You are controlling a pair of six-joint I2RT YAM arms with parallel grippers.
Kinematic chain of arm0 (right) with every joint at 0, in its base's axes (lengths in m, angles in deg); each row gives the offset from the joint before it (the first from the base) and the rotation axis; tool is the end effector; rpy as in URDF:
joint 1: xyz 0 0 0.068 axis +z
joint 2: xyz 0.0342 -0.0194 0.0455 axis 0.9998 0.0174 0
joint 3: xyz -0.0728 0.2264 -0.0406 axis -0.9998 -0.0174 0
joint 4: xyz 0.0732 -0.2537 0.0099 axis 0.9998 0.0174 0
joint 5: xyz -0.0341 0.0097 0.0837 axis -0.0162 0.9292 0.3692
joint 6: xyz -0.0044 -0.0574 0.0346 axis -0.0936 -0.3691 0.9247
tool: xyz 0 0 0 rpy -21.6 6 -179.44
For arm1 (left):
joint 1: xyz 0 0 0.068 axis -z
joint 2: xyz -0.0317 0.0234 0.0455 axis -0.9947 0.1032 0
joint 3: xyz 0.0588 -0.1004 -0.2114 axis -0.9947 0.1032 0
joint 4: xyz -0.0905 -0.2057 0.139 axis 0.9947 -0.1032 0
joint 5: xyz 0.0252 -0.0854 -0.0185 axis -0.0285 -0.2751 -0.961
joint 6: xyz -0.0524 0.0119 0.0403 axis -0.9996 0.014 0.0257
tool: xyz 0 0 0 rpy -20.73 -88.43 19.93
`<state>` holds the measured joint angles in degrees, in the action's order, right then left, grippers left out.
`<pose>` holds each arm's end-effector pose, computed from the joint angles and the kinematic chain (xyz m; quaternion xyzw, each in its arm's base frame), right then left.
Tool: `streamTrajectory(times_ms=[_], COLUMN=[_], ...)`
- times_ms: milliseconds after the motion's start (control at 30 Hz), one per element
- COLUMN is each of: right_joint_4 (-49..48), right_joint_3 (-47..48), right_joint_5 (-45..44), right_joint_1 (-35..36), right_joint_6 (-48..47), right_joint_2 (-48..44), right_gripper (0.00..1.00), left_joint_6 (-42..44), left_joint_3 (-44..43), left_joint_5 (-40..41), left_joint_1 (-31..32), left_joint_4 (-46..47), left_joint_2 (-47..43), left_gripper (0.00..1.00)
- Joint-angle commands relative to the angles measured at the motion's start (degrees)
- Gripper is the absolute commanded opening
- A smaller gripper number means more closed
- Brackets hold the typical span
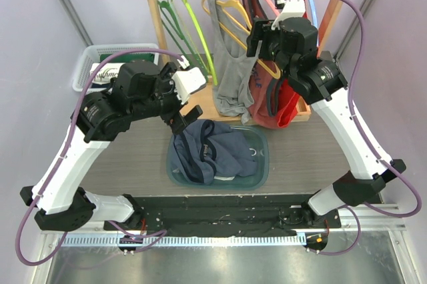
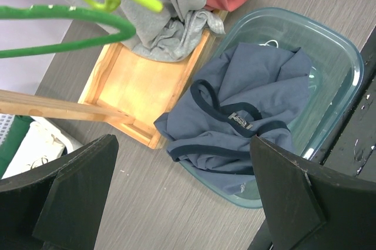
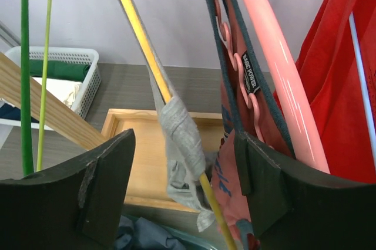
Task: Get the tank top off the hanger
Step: Pick up the hanger from the clothesline.
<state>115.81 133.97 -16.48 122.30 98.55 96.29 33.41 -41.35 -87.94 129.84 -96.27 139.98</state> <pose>0.2804 0.1597 0.4868 -0.0276 0.7603 0.0982 0.6415 0.1616 -0.1703 0.4608 0.4712 0.7313 -0.1423 0.4722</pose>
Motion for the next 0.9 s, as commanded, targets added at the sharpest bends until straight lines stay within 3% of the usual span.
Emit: streamTrajectory(times_ms=[0,233,400,533,667,700,767,867], right_joint_4=[-2.78,-3.58,-4.02,-4.02,-5.33,-7.25,-10.42,-17.88], right_joint_3=[0.91,0.74,1.0,1.44,0.04,-0.75,-4.69,-10.67], right_joint_5=[2.17,5.69,8.06,8.24,8.42,8.59,9.21,9.38], right_joint_1=[-0.08,-0.08,-0.08,-0.08,-0.08,-0.08,-0.08,-0.08], right_joint_6=[-0.94,0.02,-0.15,-0.77,-1.38,-1.47,-2.08,-3.49], right_joint_2=[-0.13,2.15,3.39,4.62,4.54,3.92,2.34,-1.7], right_gripper=[0.73,0.37,0.33,0.42,0.24,0.13,0.02,0.01], left_joint_6=[-0.93,-0.93,-0.84,-0.84,-0.84,-0.93,-0.93,-0.93], left_joint_3=[-1.91,-1.55,-1.47,-1.55,-1.47,-1.47,-1.2,-0.94], left_joint_5=[-1.21,-1.21,-1.21,-1.39,-1.3,-1.3,-1.3,-1.39], left_joint_1=[0.21,0.12,0.21,0.21,0.12,0.21,0.21,0.21], left_joint_4=[-0.03,-0.12,-0.2,-0.29,-0.21,-0.21,-0.29,-0.21], left_joint_2=[-0.34,-0.61,-0.7,-0.78,-0.87,-0.87,-0.87,-0.96], left_gripper=[1.0,1.0,1.0,1.0,1.0,1.0,1.0,1.0])
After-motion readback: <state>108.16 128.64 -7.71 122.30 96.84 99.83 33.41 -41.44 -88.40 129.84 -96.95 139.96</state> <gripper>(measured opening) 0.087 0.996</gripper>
